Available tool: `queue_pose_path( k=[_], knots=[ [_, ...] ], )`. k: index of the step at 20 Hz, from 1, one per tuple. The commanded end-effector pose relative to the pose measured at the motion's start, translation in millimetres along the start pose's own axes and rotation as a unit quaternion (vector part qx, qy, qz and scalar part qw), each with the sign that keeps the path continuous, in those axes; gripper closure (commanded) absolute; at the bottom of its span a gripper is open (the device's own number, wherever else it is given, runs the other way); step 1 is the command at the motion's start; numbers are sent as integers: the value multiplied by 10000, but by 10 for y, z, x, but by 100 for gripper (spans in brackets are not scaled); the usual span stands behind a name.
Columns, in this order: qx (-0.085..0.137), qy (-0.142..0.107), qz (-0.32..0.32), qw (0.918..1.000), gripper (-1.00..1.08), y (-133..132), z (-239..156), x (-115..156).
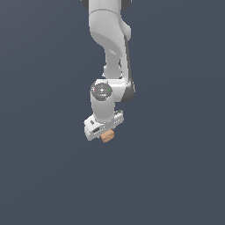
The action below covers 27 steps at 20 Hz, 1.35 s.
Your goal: Pick up the object and move it to a goal position.
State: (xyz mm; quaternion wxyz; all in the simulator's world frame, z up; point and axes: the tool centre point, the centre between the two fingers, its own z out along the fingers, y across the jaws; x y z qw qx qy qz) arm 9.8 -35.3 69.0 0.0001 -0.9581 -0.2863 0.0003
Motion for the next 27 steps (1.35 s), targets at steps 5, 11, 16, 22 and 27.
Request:
queue_pose_path(
  k=[5,11,16,22,27],
  knots=[
    [-4,0,2,10000,108,-245,-165,-322],
    [-4,0,2,10000,108,-466,-316,-610],
    [-4,0,2,10000,108,-601,-413,-787],
    [-4,0,2,10000,108,-696,-484,-909],
    [-4,0,2,10000,108,-712,-504,-929]
  ],
)
